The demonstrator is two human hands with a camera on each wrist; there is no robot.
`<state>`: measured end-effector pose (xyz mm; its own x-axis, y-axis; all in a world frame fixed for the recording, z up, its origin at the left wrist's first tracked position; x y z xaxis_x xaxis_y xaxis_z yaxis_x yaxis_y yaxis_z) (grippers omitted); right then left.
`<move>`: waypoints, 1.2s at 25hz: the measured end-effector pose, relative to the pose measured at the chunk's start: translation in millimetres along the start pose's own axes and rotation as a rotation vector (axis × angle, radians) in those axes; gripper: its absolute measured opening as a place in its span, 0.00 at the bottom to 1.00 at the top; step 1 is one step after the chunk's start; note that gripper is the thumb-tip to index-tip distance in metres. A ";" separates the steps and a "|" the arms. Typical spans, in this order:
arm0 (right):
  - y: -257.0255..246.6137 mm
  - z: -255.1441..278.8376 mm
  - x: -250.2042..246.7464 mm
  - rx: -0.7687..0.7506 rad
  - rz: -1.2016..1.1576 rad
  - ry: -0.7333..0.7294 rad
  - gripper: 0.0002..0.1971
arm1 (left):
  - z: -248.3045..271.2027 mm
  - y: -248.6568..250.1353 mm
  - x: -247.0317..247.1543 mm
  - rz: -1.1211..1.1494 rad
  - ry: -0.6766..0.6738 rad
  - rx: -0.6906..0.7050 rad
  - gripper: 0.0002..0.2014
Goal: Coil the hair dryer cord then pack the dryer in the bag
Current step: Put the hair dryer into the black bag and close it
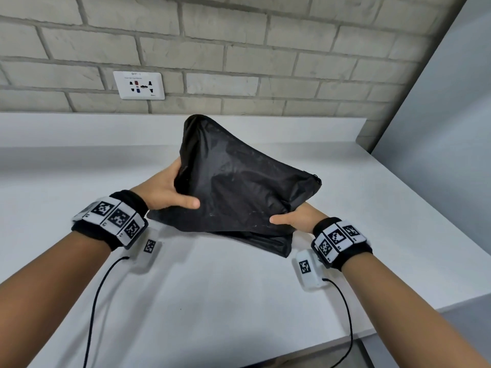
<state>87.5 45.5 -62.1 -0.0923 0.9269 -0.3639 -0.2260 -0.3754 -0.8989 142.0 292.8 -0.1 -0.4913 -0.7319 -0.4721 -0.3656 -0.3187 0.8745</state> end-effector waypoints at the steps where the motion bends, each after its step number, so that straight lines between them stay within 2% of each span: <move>1: 1.3 -1.6 -1.6 0.000 -0.007 0.001 0.27 | -1.7 -12.1 4.3 -0.061 -0.027 -0.062 0.56; 3: 2.1 -4.0 -5.7 -0.002 -0.012 0.003 0.28 | -9.0 -30.8 6.4 -0.187 -0.003 -0.159 0.55; 4: 1.6 -5.1 -8.3 -0.006 -0.008 -0.005 0.28 | -12.7 -35.9 5.8 -0.212 0.032 -0.201 0.51; 7: -1.2 -12.0 -20.0 -0.025 -0.043 -0.026 0.29 | -24.9 -39.5 12.7 -0.116 0.079 -0.273 0.36; 12: -4.8 -40.2 -57.9 -0.022 -0.049 -0.022 0.24 | -59.5 -34.1 29.9 -0.023 0.106 -0.310 0.28; 13: -6.6 -47.9 -66.7 -0.032 -0.039 -0.016 0.24 | -67.3 -35.9 34.1 0.008 0.105 -0.335 0.28; 15: -11.6 -62.0 -87.4 -0.067 -0.056 0.047 0.26 | -80.4 -43.5 40.9 0.083 0.115 -0.396 0.34; 17: -18.6 -79.2 -109.6 -0.117 -0.080 0.107 0.33 | -98.4 -51.0 45.2 0.136 0.137 -0.441 0.40; 20: -22.5 -109.8 -128.1 -0.124 -0.044 0.083 0.41 | -127.0 -58.7 49.5 0.208 0.173 -0.464 0.43; 26: -17.9 -165.9 -151.8 -0.030 0.047 0.059 0.42 | -182.1 -69.2 46.6 0.257 0.218 -0.500 0.41; 30: -15.7 -203.1 -165.6 -0.021 0.126 0.084 0.40 | -210.5 -86.0 45.9 0.302 0.226 -0.562 0.45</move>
<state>303.2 -101.9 -37.3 -0.0367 0.8697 -0.4921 -0.1970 -0.4891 -0.8497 317.4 159.8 -73.6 -0.3074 -0.9267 -0.2162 0.2588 -0.3001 0.9181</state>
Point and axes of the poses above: each hand's wrist, its own z-axis away from the middle knuckle, its own x-axis out of the palm, y = z × x, the point moved 9 cm from there along -z, towards the middle knuckle, and after that the axes turned 9 degrees about -z, right-handed, at the moved point
